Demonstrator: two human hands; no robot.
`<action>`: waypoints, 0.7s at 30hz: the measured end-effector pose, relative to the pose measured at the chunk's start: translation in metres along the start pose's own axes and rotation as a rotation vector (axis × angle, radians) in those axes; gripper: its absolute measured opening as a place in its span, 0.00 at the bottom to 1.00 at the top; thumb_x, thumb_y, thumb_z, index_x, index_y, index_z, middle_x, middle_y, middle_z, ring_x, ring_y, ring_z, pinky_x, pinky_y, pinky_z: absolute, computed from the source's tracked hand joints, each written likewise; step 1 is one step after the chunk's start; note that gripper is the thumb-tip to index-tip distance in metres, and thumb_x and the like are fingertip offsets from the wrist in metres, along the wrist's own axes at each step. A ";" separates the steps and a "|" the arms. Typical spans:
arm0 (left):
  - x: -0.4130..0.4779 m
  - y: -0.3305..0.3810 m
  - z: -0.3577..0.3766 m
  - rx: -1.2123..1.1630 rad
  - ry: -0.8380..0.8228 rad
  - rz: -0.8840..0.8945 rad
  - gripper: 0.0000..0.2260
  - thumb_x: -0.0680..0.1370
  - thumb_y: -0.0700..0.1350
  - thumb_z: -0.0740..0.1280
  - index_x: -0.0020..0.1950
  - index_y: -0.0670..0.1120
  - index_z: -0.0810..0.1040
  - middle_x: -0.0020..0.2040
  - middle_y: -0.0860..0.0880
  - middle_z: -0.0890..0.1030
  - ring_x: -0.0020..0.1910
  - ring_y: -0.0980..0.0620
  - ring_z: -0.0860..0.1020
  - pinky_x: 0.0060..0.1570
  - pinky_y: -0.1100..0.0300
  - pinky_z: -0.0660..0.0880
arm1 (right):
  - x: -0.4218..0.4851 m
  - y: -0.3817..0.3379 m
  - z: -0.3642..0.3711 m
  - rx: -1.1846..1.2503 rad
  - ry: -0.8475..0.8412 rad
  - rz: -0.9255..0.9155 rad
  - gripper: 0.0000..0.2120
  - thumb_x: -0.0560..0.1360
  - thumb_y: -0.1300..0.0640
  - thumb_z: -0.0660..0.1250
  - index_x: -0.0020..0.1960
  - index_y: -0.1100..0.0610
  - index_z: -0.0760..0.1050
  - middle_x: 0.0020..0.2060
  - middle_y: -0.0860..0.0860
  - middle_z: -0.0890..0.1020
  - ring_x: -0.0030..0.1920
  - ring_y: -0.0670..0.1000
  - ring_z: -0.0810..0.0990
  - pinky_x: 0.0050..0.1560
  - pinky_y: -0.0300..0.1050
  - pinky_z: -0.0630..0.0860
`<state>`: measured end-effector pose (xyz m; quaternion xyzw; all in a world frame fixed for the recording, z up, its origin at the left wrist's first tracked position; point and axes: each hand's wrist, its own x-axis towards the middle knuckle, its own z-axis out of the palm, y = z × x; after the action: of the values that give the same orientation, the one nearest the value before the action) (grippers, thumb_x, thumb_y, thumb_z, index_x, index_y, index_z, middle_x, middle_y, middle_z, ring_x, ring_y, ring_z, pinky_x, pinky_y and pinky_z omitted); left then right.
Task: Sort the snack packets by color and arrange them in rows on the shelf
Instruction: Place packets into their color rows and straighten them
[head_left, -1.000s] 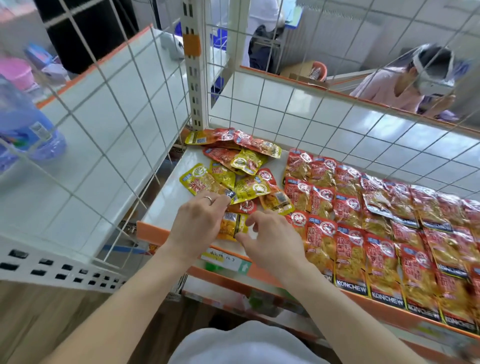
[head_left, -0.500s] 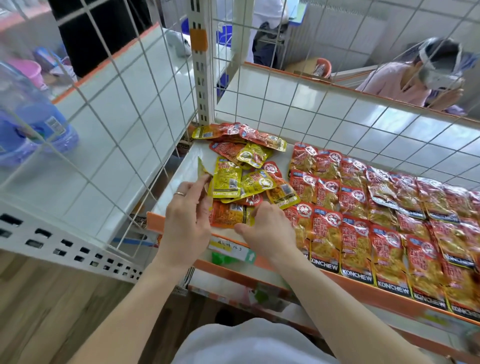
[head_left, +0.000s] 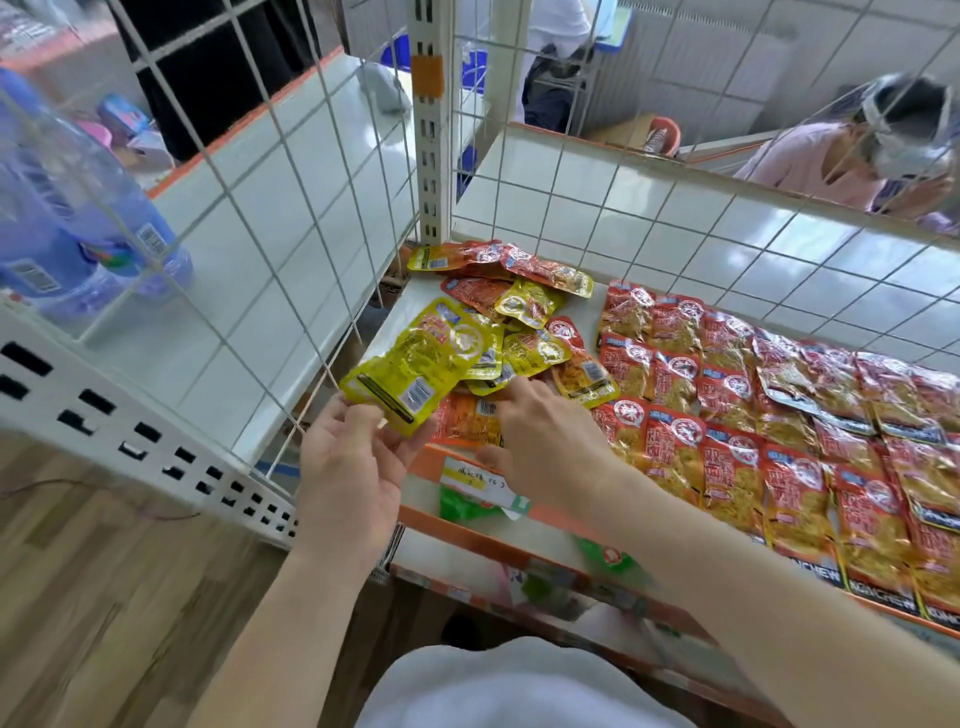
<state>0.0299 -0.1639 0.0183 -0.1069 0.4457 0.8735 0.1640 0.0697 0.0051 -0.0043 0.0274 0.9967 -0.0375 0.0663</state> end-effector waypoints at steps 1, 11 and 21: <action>-0.003 -0.001 0.000 -0.008 -0.033 -0.001 0.11 0.81 0.29 0.55 0.51 0.40 0.75 0.43 0.44 0.85 0.44 0.48 0.85 0.43 0.55 0.83 | 0.001 0.000 0.000 -0.083 0.012 -0.096 0.15 0.81 0.48 0.62 0.55 0.60 0.77 0.56 0.55 0.74 0.53 0.55 0.75 0.48 0.49 0.76; -0.010 0.004 0.000 0.036 -0.128 -0.107 0.26 0.68 0.21 0.52 0.62 0.37 0.72 0.46 0.39 0.84 0.47 0.43 0.85 0.41 0.56 0.82 | 0.005 0.008 0.006 -0.261 0.161 -0.279 0.19 0.72 0.57 0.67 0.63 0.56 0.73 0.46 0.51 0.79 0.39 0.54 0.80 0.33 0.45 0.64; -0.008 -0.003 0.004 0.213 -0.053 0.003 0.04 0.72 0.44 0.70 0.39 0.49 0.85 0.44 0.43 0.81 0.44 0.49 0.83 0.49 0.54 0.80 | -0.066 0.035 0.014 1.090 0.267 0.255 0.09 0.82 0.62 0.60 0.51 0.53 0.77 0.43 0.52 0.83 0.44 0.56 0.81 0.42 0.52 0.76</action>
<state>0.0388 -0.1603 0.0209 -0.0648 0.5317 0.8240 0.1848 0.1390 0.0352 -0.0118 0.1823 0.8218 -0.5339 -0.0798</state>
